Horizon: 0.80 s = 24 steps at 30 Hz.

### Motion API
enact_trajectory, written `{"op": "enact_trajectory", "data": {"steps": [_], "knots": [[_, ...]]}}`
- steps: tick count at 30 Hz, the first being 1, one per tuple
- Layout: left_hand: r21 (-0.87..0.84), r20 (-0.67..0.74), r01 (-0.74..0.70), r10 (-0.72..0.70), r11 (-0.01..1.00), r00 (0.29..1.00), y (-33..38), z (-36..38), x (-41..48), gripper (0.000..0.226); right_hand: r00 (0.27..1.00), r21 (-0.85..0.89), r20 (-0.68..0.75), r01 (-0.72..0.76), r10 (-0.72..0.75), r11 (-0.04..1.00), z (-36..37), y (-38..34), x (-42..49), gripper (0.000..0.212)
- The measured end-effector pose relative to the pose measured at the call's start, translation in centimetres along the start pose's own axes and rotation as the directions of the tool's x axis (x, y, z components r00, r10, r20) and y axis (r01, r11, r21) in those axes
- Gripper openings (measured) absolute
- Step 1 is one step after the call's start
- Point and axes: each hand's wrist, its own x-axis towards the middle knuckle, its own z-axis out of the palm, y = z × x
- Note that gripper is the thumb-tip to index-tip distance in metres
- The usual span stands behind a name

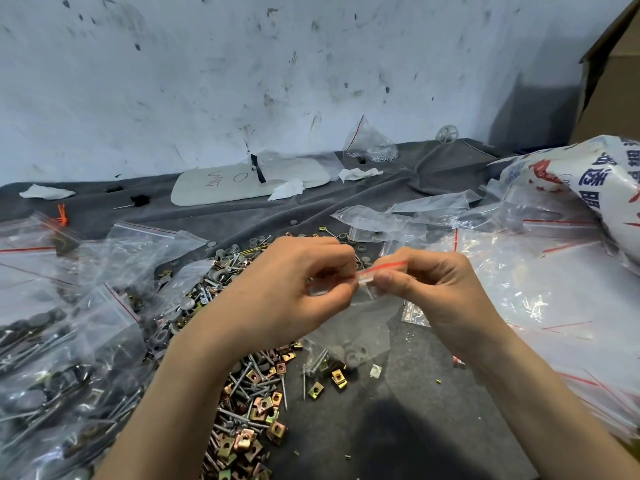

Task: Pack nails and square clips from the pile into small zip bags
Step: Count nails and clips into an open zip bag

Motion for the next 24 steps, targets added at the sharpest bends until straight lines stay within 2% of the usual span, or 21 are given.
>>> {"op": "enact_trajectory", "data": {"steps": [11,15,18,21,24], "knots": [[-0.017,0.007,0.014,-0.014,1.000,1.000,-0.4,0.0,-0.1,0.020,0.999,-0.096,-0.022,0.034,-0.037,0.995,-0.1,0.0,0.1,0.027],[-0.008,0.000,-0.003,0.003,1.000,1.000,-0.6,0.0,-0.2,0.019,0.999,-0.025,0.039,0.002,-0.001,1.000,0.3,-0.3,0.0,0.019],[-0.001,0.004,-0.005,0.005,1.000,1.000,-0.7,0.0,-0.1,0.016,1.000,-0.013,0.013,0.029,-0.028,1.000,0.9,0.0,-0.2,0.019],[0.006,0.000,-0.033,0.033,0.999,0.999,-0.6,0.2,0.0,0.015,1.000,-0.004,0.027,0.008,-0.008,1.000,0.9,-0.2,-0.3,0.010],[-0.014,-0.015,-0.084,0.084,0.996,0.996,-0.2,0.3,0.2,0.021,0.999,-0.025,0.029,0.038,-0.038,0.999,0.7,-0.3,-0.5,0.009]]}}
